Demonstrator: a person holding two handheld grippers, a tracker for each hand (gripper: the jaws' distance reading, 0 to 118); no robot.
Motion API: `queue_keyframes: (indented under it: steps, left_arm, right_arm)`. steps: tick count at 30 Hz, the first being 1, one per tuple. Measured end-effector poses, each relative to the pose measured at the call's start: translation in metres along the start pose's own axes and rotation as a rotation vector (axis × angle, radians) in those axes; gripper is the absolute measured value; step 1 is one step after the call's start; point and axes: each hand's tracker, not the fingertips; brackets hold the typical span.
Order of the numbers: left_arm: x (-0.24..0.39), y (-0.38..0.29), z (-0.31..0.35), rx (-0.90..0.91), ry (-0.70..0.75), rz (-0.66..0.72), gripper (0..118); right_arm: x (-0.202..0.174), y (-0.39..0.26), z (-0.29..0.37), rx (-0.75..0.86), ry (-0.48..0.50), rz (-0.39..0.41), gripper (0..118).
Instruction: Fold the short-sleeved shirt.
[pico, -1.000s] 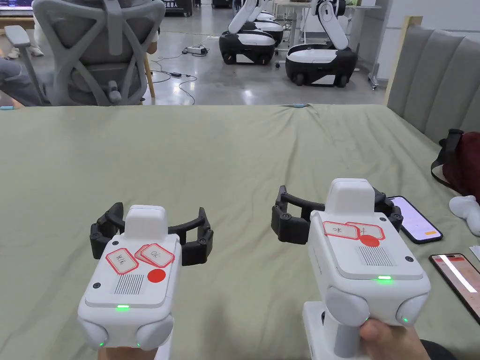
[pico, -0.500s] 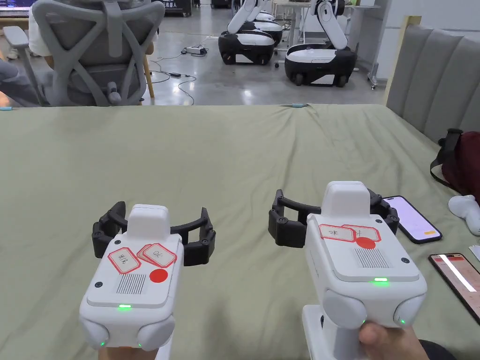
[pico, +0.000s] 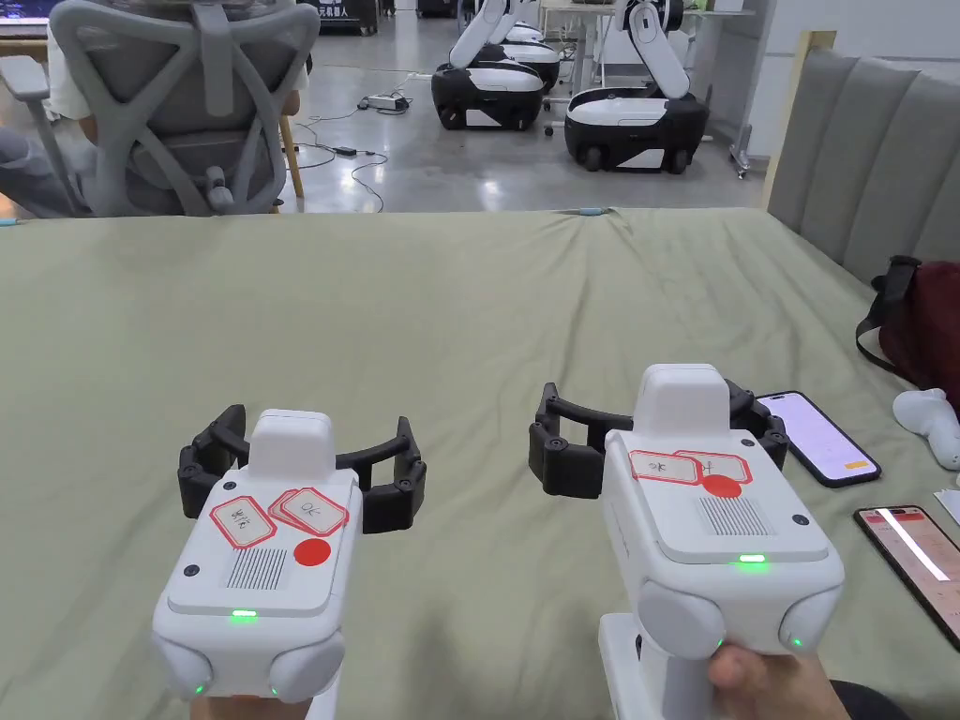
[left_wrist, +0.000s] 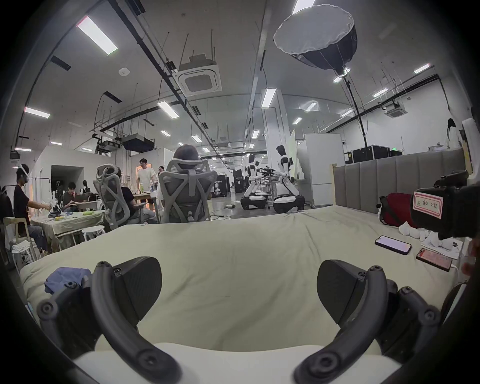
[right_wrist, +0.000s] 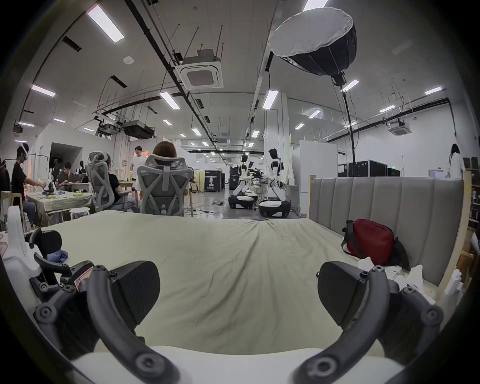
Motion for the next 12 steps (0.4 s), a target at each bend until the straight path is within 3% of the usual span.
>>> queue_keyframes:
  steps: [7, 12]
  left_arm:
    - [0.0003, -0.0001, -0.002, -0.004, 0.003, -0.001, 118]
    - [0.0012, 0.0018, -0.0009, -0.002, 0.0, 0.002, 118]
  right_arm:
    - [0.0051, -0.0017, -0.0013, -0.05, -0.034, -0.069, 118]
    - [0.0034, 0.0056, -0.0025, -0.12, -0.078, -0.062, 118]
